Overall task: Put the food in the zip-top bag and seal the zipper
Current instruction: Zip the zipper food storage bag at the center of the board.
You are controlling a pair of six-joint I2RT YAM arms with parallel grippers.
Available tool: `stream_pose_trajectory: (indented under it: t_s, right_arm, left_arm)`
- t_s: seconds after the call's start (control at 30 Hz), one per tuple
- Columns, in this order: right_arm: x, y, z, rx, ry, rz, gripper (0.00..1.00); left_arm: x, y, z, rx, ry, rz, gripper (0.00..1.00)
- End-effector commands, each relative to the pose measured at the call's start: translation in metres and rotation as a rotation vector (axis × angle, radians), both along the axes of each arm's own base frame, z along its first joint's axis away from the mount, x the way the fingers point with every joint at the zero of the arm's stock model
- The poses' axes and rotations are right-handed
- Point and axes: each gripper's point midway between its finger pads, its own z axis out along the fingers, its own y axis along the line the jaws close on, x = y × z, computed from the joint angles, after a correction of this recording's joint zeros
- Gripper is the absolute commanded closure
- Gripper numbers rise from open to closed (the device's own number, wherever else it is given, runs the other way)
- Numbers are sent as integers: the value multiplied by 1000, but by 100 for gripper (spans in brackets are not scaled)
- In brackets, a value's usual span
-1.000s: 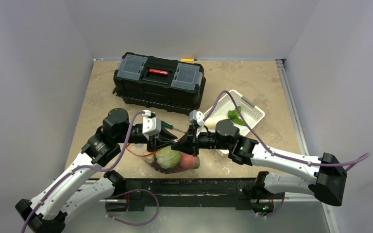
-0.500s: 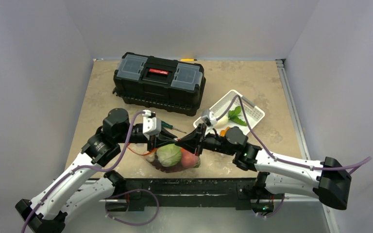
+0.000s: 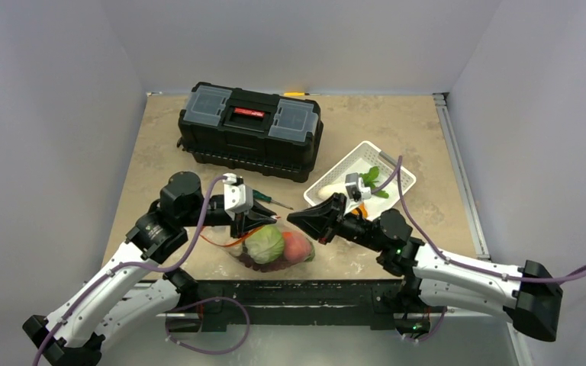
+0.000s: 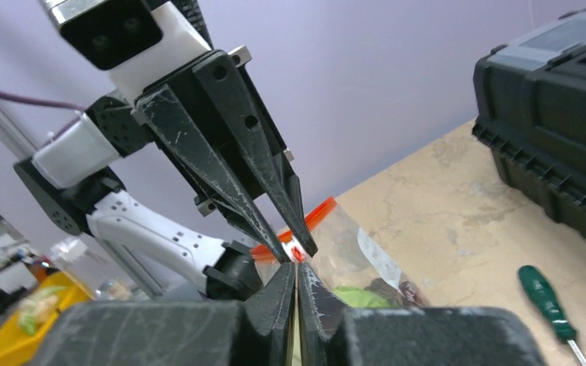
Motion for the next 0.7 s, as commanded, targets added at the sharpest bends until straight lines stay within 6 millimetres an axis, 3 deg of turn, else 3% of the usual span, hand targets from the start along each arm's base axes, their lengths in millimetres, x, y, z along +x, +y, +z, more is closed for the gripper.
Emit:
stream_pose_trajectory:
  t_s: [0.0, 0.2, 0.4, 0.5, 0.57, 0.67]
  right_arm:
    - [-3, -9, 13, -77, -124, -18, 89]
    - [-15, -3, 1, -170, -186, 70, 53]
    - [-12, 20, -5, -262, -226, 134, 39]
    - [-9, 29, -3, -257, -234, 147, 39]
    - [-7, 35, -2, -259, -232, 156, 44]
    - [-8, 41, -1, -262, -235, 178, 74]
  left_arm:
    - [2, -1, 15, -27, -36, 7, 100]
    - [0, -1, 21, -42, -32, 7, 100]
    - [-1, -1, 21, -49, -24, 3, 100]
    - [-2, -2, 22, -52, -20, -1, 100]
    - [-3, -2, 22, -53, -18, -8, 100]
    - [-3, -2, 22, -53, -17, -11, 100]
